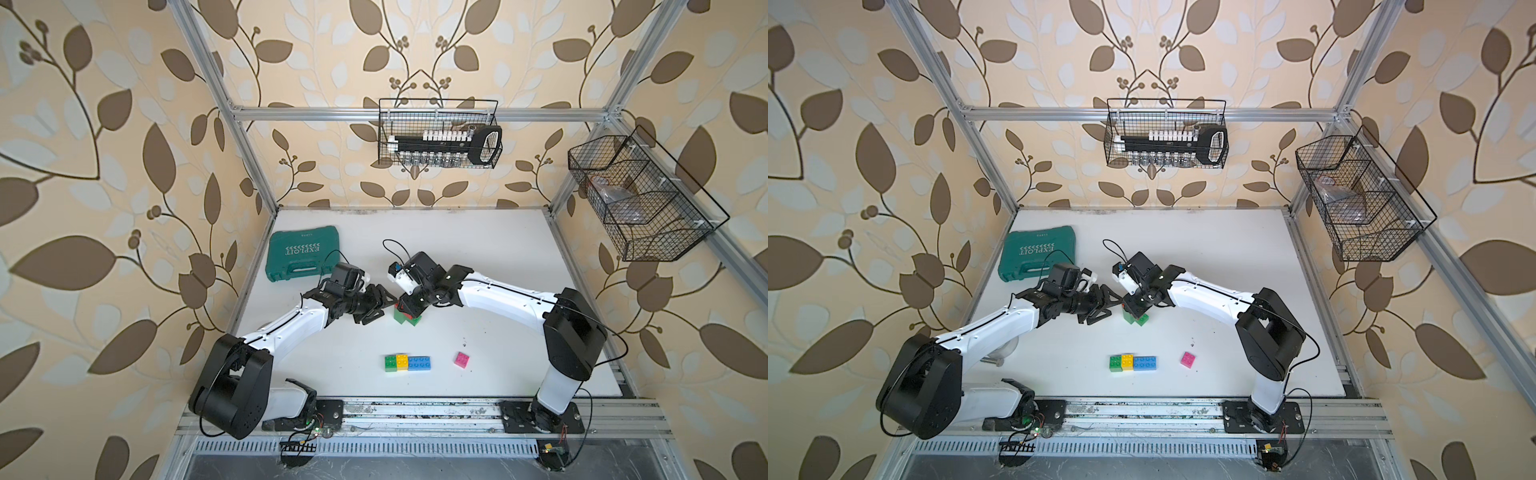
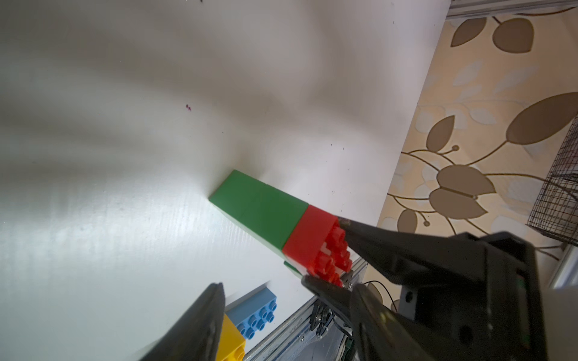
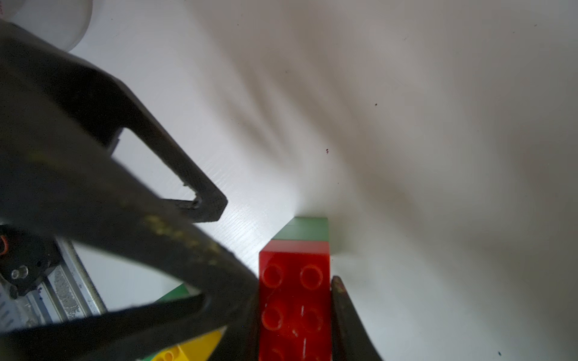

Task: Assemble the letter r with lego
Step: Assemble the lego brick with the lego brick.

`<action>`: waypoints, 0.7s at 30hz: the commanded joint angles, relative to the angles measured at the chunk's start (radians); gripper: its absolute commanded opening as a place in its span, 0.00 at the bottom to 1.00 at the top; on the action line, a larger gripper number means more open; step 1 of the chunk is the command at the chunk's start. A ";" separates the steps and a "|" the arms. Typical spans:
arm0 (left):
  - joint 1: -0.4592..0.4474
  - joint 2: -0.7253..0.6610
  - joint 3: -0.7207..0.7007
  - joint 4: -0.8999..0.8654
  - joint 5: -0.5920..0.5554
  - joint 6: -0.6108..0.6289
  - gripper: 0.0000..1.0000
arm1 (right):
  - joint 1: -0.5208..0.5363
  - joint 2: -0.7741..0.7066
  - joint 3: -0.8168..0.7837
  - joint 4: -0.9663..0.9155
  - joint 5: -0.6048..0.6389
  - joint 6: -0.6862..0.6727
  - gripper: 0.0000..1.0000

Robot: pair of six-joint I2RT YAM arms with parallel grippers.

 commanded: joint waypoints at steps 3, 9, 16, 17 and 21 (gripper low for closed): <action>0.009 0.047 0.050 -0.015 0.030 0.077 0.64 | 0.025 0.070 -0.018 -0.170 -0.035 -0.035 0.00; 0.009 0.070 0.061 -0.035 0.013 0.100 0.62 | 0.036 0.081 0.001 -0.197 -0.033 -0.059 0.00; 0.008 0.085 0.054 -0.083 -0.016 0.131 0.56 | 0.036 0.080 0.007 -0.207 -0.029 -0.062 0.00; 0.008 0.090 0.052 -0.084 -0.016 0.134 0.55 | 0.036 0.083 0.009 -0.207 -0.030 -0.062 0.00; 0.003 0.131 0.050 -0.102 -0.023 0.149 0.54 | 0.036 0.087 0.011 -0.207 -0.035 -0.065 0.00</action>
